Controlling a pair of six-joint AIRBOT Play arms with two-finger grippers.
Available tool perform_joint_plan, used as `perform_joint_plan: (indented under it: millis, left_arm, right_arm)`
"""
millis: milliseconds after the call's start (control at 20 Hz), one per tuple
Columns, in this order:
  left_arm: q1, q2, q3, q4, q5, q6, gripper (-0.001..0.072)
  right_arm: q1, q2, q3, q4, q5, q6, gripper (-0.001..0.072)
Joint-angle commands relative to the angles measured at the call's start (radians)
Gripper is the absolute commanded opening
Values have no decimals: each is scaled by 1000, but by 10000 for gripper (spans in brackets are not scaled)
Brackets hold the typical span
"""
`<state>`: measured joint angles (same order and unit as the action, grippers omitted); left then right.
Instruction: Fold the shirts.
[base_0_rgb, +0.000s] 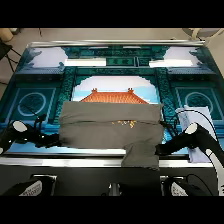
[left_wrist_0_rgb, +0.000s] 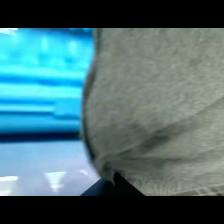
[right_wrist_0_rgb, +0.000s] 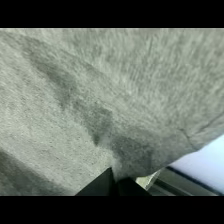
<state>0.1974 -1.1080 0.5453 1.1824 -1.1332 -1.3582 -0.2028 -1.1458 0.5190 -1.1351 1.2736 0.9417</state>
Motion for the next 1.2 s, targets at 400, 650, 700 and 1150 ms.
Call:
perform_joint_plan:
  millis: [400, 650, 700, 1150]
  left_arm:
    - [-5, -77, 481, -55, 2, -21, 17]
    - [-45, -472, 782, -87, -3, -50, 17]
    - [-48, -521, 824, -88, -3, -71, 17]
    - [-35, -622, 951, -5, -129, -169, 720]
  right_arm:
    - [0, -143, 559, 101, -153, 6, 15]
    - [0, -388, 655, 210, -320, 7, 16]
    - [0, -406, 655, 229, -359, 7, 16]
    - [-27, -446, 724, 98, -214, -47, 704]
